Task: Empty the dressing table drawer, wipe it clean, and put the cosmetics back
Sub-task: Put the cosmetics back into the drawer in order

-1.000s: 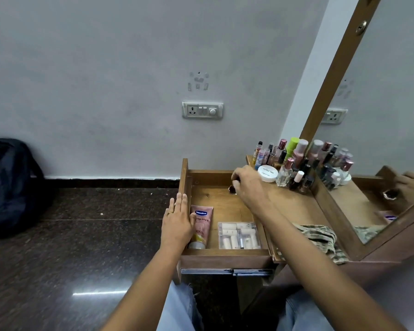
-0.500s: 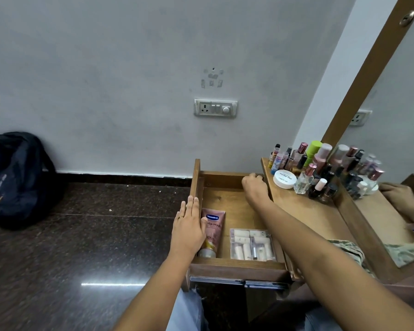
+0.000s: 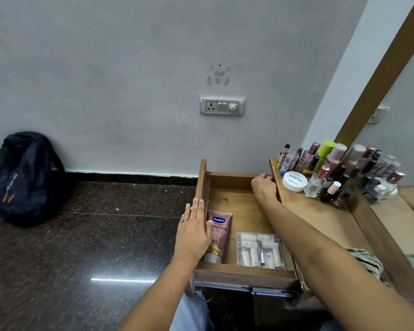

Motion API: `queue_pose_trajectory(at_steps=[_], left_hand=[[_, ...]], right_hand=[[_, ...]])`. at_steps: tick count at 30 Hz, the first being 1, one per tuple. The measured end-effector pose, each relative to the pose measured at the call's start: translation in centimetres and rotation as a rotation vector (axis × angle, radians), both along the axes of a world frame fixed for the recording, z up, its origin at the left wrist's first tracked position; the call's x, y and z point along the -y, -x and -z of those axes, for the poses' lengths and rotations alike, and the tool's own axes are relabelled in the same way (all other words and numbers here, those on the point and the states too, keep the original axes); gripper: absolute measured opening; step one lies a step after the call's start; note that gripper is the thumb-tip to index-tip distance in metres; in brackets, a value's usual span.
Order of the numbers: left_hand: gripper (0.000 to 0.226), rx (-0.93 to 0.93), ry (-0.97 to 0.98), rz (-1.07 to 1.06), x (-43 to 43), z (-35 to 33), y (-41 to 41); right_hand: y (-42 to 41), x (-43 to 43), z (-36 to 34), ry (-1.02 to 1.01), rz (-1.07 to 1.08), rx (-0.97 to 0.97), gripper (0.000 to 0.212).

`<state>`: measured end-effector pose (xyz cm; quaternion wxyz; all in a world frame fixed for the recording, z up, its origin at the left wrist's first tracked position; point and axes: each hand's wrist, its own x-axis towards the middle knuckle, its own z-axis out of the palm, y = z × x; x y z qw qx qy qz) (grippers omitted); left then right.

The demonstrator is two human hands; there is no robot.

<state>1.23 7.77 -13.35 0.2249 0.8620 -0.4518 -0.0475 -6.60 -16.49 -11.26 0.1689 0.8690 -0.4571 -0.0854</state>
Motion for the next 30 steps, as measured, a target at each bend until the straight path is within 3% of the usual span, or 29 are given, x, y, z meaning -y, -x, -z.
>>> queue_pose_trajectory(at_steps=[6,10,13,16,20,24,27,30], left_hand=[[0.059,0.002,0.007,0.004,0.1,0.0,-0.1],[0.059,-0.008,0.021,-0.002,0.0,0.0,0.0],[0.059,-0.021,0.026,0.002,0.0,-0.1,0.0],[0.059,-0.023,0.034,0.003,0.0,-0.2,0.0],[0.058,-0.020,0.034,0.008,-0.1,-0.2,0.0],[0.058,-0.031,0.045,0.006,0.0,-0.2,0.0],[0.059,-0.032,0.040,0.007,-0.1,-0.2,0.0],[0.060,-0.034,0.034,0.007,-0.1,-0.3,0.0]], right_hand=[[-0.4,-1.7,0.1,-0.030,0.092,0.132,0.038],[-1.1,-3.6,3.2,-0.405,0.242,0.424,0.044],[-1.1,-3.8,5.2,-0.622,0.475,0.631,0.055],[-1.0,-3.4,5.6,-0.596,0.563,0.788,0.070],[-1.0,-2.7,7.1,-0.535,0.543,0.942,0.062],[-1.0,-2.7,5.9,-0.563,0.480,0.965,0.047],[-0.7,-2.6,5.7,-0.527,0.542,0.930,0.064],[-0.6,-2.8,4.5,-0.538,0.530,0.882,0.064]])
